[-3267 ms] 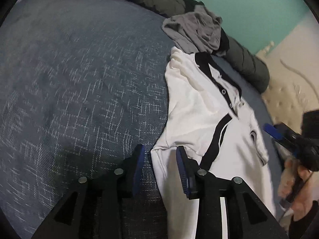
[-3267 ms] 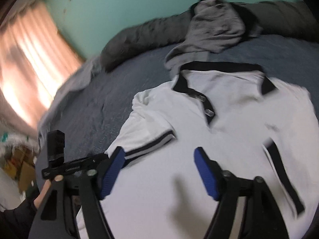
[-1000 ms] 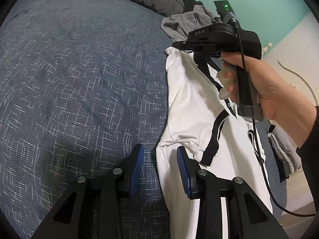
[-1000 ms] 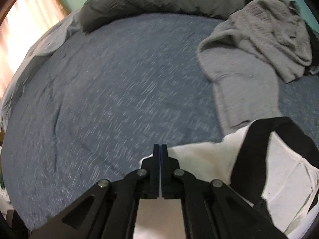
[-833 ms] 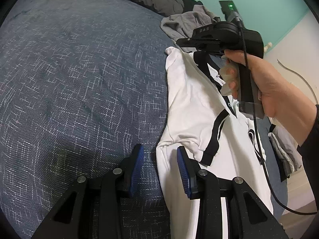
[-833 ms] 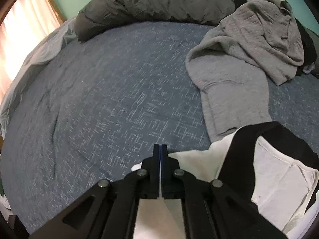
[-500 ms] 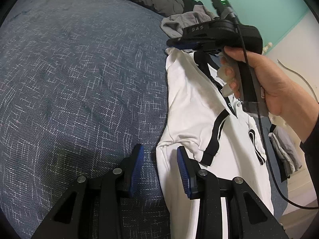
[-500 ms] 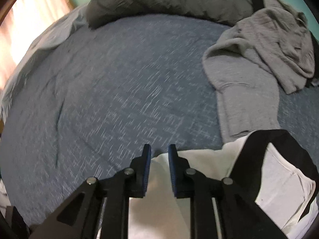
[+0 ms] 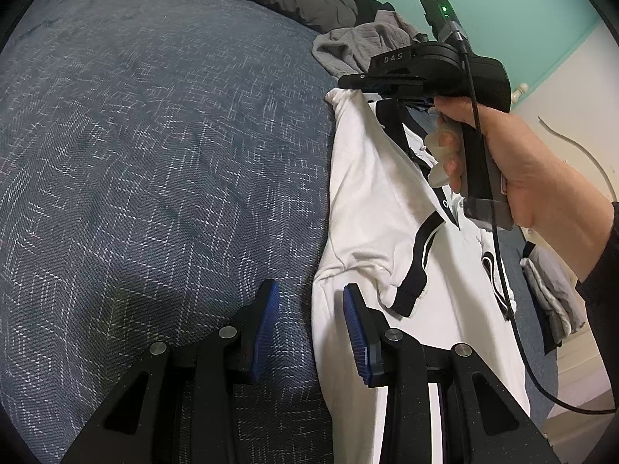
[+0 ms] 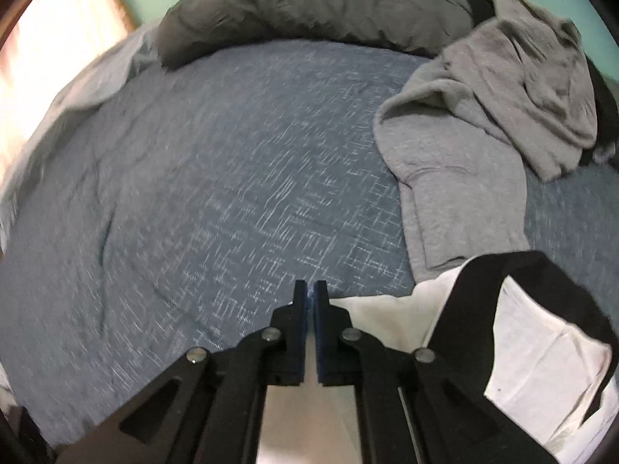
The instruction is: Fold clothes
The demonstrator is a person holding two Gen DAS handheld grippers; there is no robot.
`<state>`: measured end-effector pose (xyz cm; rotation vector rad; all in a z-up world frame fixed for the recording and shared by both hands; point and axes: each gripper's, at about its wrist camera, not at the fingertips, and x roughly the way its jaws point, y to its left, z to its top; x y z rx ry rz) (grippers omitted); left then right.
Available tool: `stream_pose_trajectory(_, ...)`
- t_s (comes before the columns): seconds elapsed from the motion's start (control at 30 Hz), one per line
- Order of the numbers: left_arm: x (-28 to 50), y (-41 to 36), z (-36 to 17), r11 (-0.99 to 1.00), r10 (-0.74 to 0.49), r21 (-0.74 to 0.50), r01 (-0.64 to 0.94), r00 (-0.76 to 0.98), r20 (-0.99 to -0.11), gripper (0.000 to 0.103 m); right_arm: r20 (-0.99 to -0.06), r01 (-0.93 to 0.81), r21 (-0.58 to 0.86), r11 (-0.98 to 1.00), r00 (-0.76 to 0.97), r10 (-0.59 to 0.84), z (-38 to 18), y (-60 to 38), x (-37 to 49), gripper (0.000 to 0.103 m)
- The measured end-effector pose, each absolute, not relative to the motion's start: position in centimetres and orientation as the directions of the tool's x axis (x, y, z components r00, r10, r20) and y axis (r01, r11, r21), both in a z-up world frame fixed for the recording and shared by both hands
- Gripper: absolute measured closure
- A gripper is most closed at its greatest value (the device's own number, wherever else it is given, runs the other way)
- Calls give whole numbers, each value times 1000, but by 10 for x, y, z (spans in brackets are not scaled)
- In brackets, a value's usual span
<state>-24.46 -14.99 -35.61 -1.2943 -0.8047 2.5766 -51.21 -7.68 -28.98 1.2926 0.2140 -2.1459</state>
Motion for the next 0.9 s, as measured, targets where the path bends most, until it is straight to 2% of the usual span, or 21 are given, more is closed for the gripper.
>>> stream_pose_trajectory(0.13,-244,-148,-356,-846,357,-523,104,-617,-701,66,-834,554,288,-782,-257,-489,-302,-73,-509,100)
stream_pose_trajectory(0.27,-245,-150,-356,-845,359,-525,104,-617,-701,66,-835,546,231,-805,-313,-452,-296,-75,-509,98)
stream_pose_trajectory(0.43,-245,-152,-356,-836,367,-538,110,-616,-697,66,-787,526,224,-820,-399,-471,-270,-53,-504,75)
stream_pose_trajectory(0.57,-246,-155,-355,-829,375,-547,112,-614,-694,66,-774,521,214,-826,-425,-469,-249,-22,-491,74)
stream_pose_trajectory(0.9,-229,-161,-336,-849,354,-515,116,-598,-719,65,-760,418,315,-852,-426,-490,-215,132,-402,73)
